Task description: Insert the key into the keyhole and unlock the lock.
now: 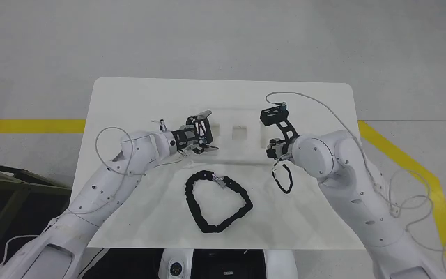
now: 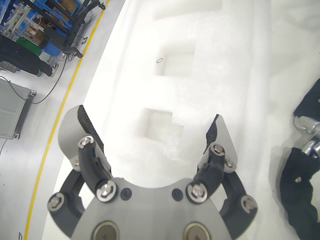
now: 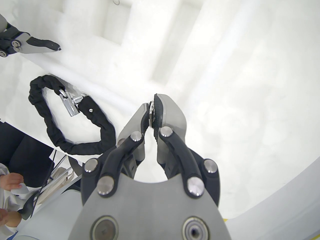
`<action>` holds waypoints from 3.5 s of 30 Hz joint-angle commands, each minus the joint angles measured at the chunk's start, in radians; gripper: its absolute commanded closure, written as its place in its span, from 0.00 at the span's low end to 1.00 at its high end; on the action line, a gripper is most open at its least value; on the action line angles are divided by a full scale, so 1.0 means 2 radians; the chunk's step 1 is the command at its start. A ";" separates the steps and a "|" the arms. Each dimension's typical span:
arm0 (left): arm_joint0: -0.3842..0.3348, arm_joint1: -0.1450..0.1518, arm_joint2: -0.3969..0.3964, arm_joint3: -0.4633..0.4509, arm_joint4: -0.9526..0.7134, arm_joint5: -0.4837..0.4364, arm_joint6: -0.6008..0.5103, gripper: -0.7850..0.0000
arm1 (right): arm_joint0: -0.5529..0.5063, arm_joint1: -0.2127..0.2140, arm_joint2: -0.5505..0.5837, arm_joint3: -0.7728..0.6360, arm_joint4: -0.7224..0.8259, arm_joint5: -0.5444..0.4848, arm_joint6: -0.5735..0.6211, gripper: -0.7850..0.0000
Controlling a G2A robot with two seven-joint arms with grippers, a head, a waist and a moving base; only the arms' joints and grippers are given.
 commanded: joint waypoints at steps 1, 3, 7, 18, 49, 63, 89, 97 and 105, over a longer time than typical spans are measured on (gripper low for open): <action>0.000 -0.001 0.003 0.001 0.005 0.002 0.002 0.00 | 0.002 0.000 0.000 0.001 -0.002 0.000 0.004 1.00; -0.001 -0.003 0.003 0.001 0.003 0.002 0.004 0.00 | 0.003 0.000 0.002 -0.001 -0.003 0.002 0.006 1.00; -0.001 -0.003 -0.008 -0.002 -0.008 -0.003 0.011 0.00 | -0.006 0.003 0.021 -0.021 -0.005 0.005 0.009 1.00; 0.045 0.030 -0.087 -0.067 -0.010 -0.160 0.067 0.00 | -0.083 0.016 0.112 -0.095 0.050 -0.051 -0.029 1.00; 0.122 0.087 -0.049 -0.149 0.320 -0.127 0.318 0.00 | -0.198 0.036 0.207 -0.130 0.174 -0.161 -0.112 1.00; 0.080 0.070 0.004 -0.139 0.314 -0.102 0.269 0.14 | -0.197 0.041 0.210 -0.115 0.198 -0.172 -0.122 1.00; 0.046 0.053 0.033 -0.093 0.275 -0.083 0.241 0.04 | -0.196 0.048 0.216 -0.095 0.233 -0.185 -0.139 1.00; 0.046 0.053 0.033 -0.093 0.275 -0.083 0.241 0.13 | -0.196 0.048 0.216 -0.095 0.233 -0.185 -0.139 1.00; 0.046 0.053 0.033 -0.093 0.275 -0.083 0.241 0.26 | -0.196 0.048 0.216 -0.095 0.233 -0.185 -0.139 1.00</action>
